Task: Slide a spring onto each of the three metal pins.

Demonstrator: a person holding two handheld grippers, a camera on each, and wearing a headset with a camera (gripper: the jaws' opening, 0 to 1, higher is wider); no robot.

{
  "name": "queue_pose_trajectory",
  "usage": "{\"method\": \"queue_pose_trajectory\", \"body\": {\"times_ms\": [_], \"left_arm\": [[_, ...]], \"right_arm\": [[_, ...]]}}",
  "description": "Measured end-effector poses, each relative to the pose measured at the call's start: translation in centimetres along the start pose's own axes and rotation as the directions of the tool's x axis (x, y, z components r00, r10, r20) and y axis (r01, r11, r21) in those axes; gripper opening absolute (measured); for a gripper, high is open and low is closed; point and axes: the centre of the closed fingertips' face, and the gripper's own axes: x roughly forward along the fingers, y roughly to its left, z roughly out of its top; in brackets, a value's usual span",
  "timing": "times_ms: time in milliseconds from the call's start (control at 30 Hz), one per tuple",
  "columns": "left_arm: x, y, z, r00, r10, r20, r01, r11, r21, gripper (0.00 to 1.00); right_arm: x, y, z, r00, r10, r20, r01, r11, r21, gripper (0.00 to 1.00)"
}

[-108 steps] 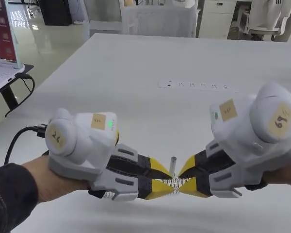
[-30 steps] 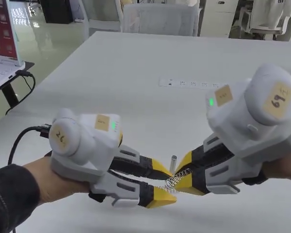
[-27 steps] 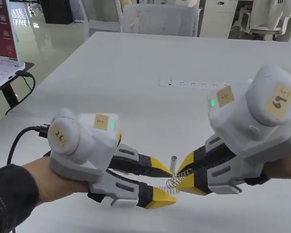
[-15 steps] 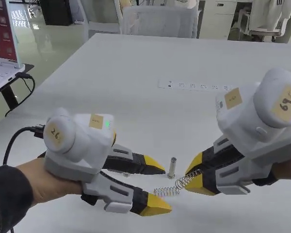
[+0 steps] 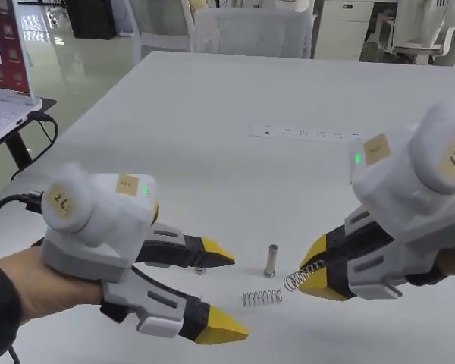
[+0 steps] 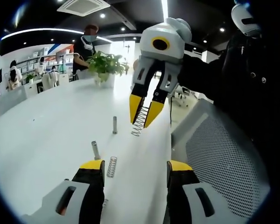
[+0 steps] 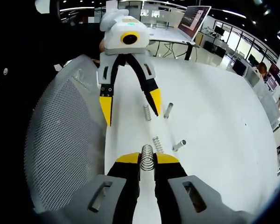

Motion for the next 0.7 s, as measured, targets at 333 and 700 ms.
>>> {"method": "queue_pose_trajectory", "body": {"times_ms": [333,700], "left_arm": [[-2.0,1.0,-1.3,0.9978,0.065,0.007,-0.065,0.997,-0.044,0.53],[-4.0,2.0,-3.1,0.9895,0.142,0.025,-0.139,0.986,-0.095,0.55]], "right_arm": [[-0.4,-0.4,-0.6,1.0000,-0.007,-0.007,0.007,1.000,0.013,0.09],[-1.1,-1.2,-1.6,0.9995,-0.028,-0.017,0.028,0.999,0.036,0.09]]}}
